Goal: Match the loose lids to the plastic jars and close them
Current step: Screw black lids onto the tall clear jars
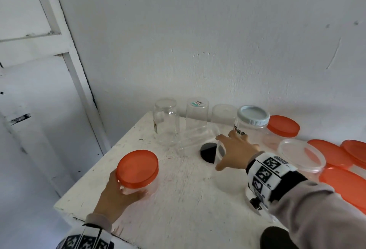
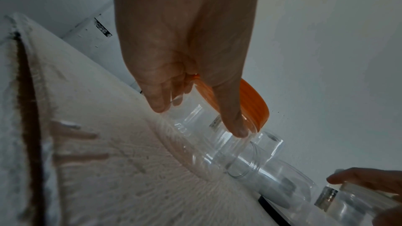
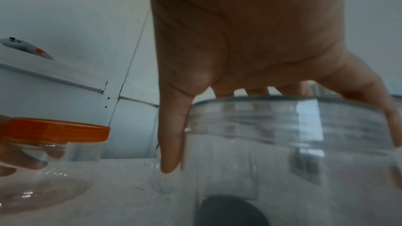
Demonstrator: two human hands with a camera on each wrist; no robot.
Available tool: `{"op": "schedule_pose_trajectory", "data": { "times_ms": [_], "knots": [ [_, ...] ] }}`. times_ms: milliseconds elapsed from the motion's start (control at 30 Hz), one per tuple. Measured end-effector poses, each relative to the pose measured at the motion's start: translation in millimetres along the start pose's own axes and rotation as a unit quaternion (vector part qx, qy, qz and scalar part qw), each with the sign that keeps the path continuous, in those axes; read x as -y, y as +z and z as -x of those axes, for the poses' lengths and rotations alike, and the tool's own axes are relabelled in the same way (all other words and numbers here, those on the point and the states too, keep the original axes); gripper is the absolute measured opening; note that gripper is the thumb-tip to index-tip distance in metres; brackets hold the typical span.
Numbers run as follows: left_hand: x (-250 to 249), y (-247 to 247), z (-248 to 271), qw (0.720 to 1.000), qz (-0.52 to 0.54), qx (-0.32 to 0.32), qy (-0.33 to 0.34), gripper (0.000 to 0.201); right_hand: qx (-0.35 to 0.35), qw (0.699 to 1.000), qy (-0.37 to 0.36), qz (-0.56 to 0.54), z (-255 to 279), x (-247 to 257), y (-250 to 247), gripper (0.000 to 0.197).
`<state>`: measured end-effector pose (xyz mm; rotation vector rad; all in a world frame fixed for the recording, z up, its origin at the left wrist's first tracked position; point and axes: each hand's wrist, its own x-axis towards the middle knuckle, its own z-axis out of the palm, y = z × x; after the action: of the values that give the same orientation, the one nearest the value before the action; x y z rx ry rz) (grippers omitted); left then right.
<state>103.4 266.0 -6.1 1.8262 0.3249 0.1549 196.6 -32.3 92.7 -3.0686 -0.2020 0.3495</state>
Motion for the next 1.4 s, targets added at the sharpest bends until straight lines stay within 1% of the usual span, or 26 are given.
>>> {"op": "schedule_pose_trajectory", "data": {
  "times_ms": [133, 267, 333, 433, 500, 567, 633, 700, 767, 833, 967, 1033, 1100, 1200, 1267, 1333, 1400],
  "knots": [
    [-0.1, -0.9, -0.2, 1.000, 0.004, 0.005, -0.008, 0.106, -0.021, 0.999, 0.024, 0.003, -0.7, -10.8, -1.5, 0.091],
    [-3.8, 0.2, 1.5, 1.000, -0.002, 0.011, -0.012, 0.117, -0.027, 0.998, 0.051, 0.011, 0.0, -19.9, -4.7, 0.091],
    [-4.2, 0.3, 1.5, 1.000, -0.005, 0.007, -0.013, 0.119, -0.026, 0.998, 0.062, 0.004, 0.3, -23.0, -6.7, 0.088],
    [-1.6, -0.2, 0.9, 1.000, -0.012, 0.003, -0.015, 0.117, -0.023, 0.996, 0.084, 0.021, 0.9, -20.7, -9.9, 0.081],
    [1.9, -0.6, -0.8, 1.000, -0.017, -0.005, -0.014, 0.109, -0.035, 0.994, 0.089, 0.057, -0.8, -13.8, -10.9, 0.072],
    [4.0, -0.8, -2.2, 1.000, -0.019, -0.009, -0.016, 0.104, -0.069, 0.993, 0.058, 0.074, -6.8, -3.8, -10.7, 0.066],
    [4.4, -0.4, -2.5, 1.000, -0.023, -0.010, -0.016, 0.103, -0.117, 0.991, 0.004, 0.062, -17.7, 8.5, -10.0, 0.065],
    [3.6, 0.2, -1.7, 0.999, -0.030, -0.011, -0.015, 0.102, -0.147, 0.987, -0.052, 0.042, -30.8, 22.3, -7.7, 0.066],
    [2.3, 0.9, -0.7, 0.999, -0.036, -0.011, -0.016, 0.102, -0.151, 0.983, -0.099, 0.025, -43.3, 35.3, -1.1, 0.066],
    [1.5, 1.3, -0.2, 0.999, -0.038, -0.010, -0.018, 0.102, -0.133, 0.983, -0.127, 0.023, -54.4, 46.9, 8.3, 0.069],
    [0.1, 1.3, 0.7, 0.999, -0.036, -0.008, -0.021, 0.100, -0.069, 0.988, -0.133, 0.048, -69.9, 62.0, 22.5, 0.086],
    [-1.3, 1.1, 1.1, 0.999, -0.029, -0.009, -0.024, 0.099, -0.059, 0.987, -0.129, 0.070, -75.4, 64.3, 24.8, 0.088],
    [-3.1, 1.0, 1.7, 0.999, -0.027, -0.009, -0.028, 0.099, -0.070, 0.985, -0.122, 0.096, -78.7, 64.4, 25.4, 0.083],
    [-6.4, 1.7, 2.7, 0.999, -0.029, -0.015, -0.032, 0.100, -0.100, 0.979, -0.115, 0.138, -79.8, 63.8, 26.2, 0.067],
    [-8.5, 3.6, 3.8, 0.998, -0.039, -0.017, -0.035, 0.102, -0.109, 0.975, -0.112, 0.157, -79.0, 63.3, 27.4, 0.061],
    [-11.2, 6.0, 4.9, 0.998, -0.046, -0.022, -0.039, 0.103, -0.113, 0.974, -0.109, 0.162, -77.8, 62.9, 28.5, 0.058],
    [-13.9, 7.9, 5.4, 0.997, -0.057, -0.031, -0.040, 0.103, -0.109, 0.973, -0.113, 0.167, -76.0, 62.7, 30.2, 0.061]
  ]
}}
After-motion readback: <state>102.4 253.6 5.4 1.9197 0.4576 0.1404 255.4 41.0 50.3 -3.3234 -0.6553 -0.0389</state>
